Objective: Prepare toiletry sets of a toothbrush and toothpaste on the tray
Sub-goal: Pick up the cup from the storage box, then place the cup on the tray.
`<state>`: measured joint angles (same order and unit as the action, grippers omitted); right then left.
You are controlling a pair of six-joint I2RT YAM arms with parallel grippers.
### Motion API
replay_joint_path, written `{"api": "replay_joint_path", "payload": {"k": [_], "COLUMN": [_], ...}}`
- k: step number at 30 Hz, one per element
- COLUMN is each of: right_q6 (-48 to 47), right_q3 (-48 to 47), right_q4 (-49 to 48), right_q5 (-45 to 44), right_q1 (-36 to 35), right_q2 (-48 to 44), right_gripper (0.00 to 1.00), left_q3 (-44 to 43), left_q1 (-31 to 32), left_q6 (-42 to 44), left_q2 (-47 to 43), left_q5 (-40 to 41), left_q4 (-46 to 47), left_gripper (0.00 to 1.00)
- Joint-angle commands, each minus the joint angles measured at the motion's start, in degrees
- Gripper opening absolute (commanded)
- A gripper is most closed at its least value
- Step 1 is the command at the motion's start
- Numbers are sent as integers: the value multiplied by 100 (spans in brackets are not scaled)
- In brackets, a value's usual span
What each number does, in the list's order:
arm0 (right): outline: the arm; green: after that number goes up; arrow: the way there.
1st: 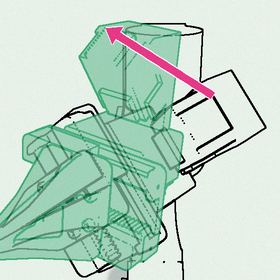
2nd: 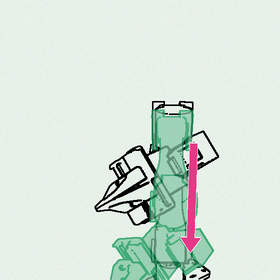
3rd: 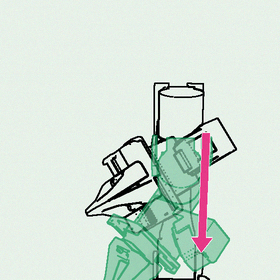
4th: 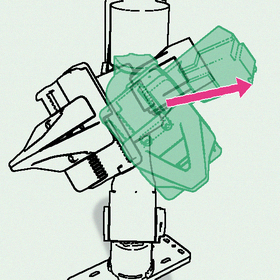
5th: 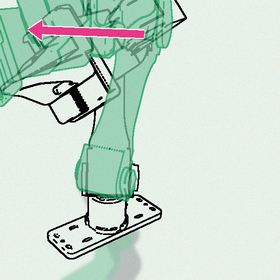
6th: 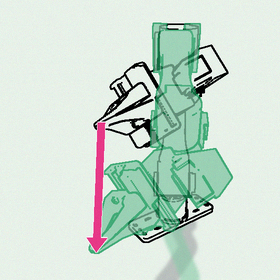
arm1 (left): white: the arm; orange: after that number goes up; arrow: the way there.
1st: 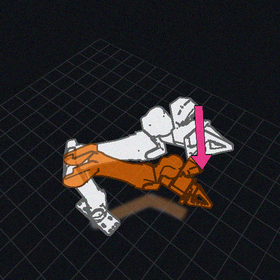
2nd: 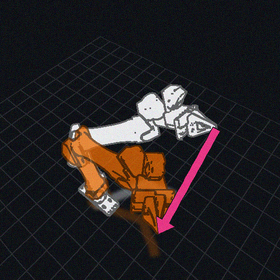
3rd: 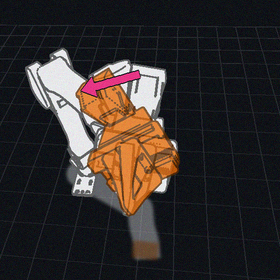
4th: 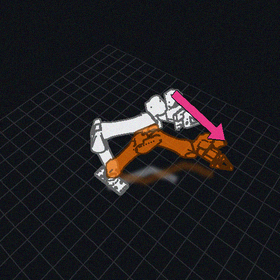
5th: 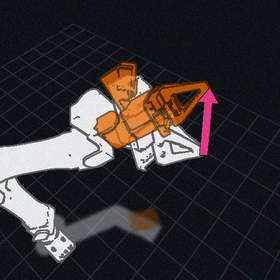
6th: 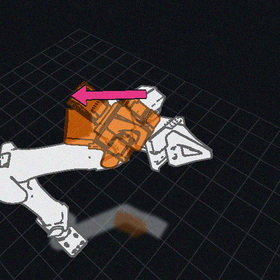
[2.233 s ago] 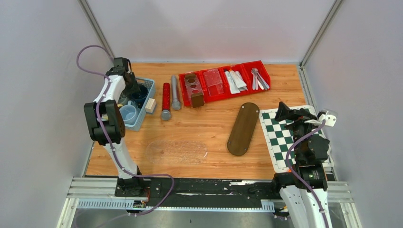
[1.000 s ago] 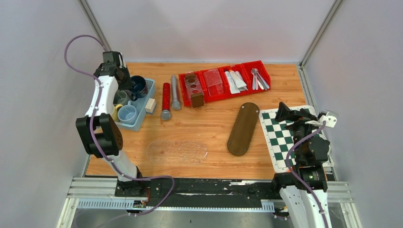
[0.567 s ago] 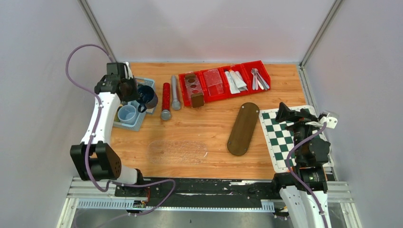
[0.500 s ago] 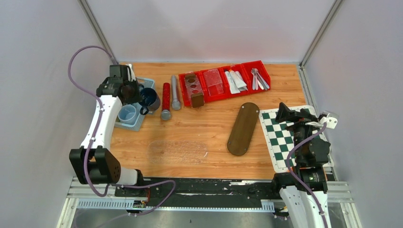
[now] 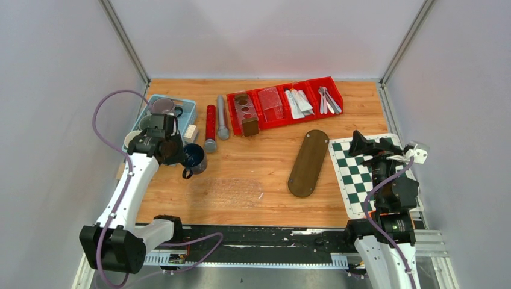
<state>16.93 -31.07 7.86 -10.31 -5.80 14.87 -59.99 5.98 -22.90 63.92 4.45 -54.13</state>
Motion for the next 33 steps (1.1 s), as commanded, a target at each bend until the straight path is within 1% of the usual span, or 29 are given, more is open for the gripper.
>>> {"api": "replay_joint_path", "payload": {"k": [1, 7, 11, 20, 27, 29, 30, 33], "right_q6": [115, 130, 120, 113, 92, 86, 87, 89], "right_q3": [22, 31, 31, 31, 40, 36, 38, 40], "right_q4": [-220, -239, -241, -241, -241, -241, -241, -241], "right_q5": [120, 128, 119, 113, 52, 39, 30, 14], "right_q1": [-51, -52, -52, -52, -57, -55, -58, -58], "right_q2": [34, 80, 77, 69, -11, -32, -41, -79], "right_gripper": [100, 100, 100, 100, 100, 100, 100, 100], "left_q3": [310, 997, 1170, 1112, 1035, 1000, 979, 949], "left_q1": [26, 28, 30, 28, 27, 26, 26, 26], "left_q6": [-424, -647, -663, -421, -418, -366, -348, -290], "left_q2": [-583, -846, -774, -161, 285, 374, 388, 445], "left_q5": [-13, -149, -76, -310, -405, -519, -561, -611], "left_q4": [98, 237, 236, 18, -176, -255, -286, -427], "left_gripper": [0, 0, 0, 0, 0, 3, 6, 9]}}
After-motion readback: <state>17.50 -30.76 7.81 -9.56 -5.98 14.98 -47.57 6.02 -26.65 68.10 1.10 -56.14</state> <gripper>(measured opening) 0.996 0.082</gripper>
